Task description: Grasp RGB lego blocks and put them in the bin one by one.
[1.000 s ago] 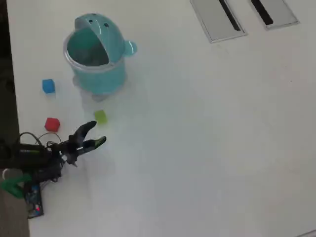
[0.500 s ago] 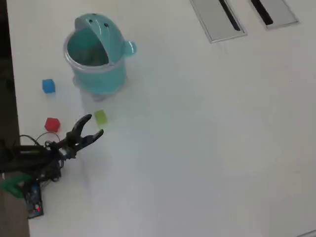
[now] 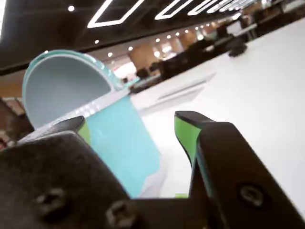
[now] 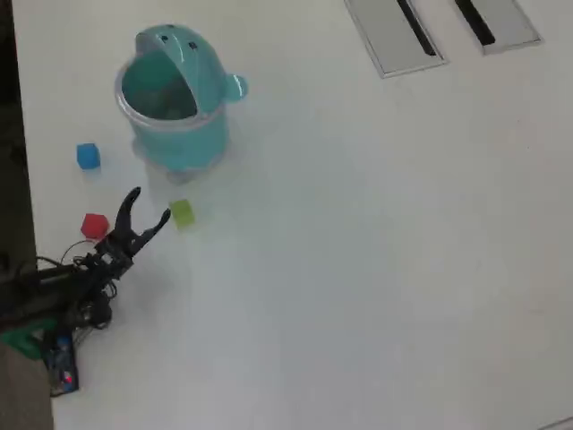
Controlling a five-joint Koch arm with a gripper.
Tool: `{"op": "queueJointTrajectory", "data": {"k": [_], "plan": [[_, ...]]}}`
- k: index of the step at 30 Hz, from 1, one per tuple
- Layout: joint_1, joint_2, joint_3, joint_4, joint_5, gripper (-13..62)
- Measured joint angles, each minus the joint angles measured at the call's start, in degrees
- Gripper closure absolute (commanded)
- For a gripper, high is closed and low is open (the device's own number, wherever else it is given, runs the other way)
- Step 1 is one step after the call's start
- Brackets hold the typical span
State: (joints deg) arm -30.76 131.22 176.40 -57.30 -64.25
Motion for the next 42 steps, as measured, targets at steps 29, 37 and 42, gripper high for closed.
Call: {"op": "queueJointTrajectory", "data": {"k": [29,37,42], "plan": [[-31.9,0.0,-17.8,44.0,-21.4,18.1],[-35.4,0.0,-31.1,70.9,-24.4,18.2],[-37.8,0.0,-34.0,85.2,-29.6,18.1]]}}
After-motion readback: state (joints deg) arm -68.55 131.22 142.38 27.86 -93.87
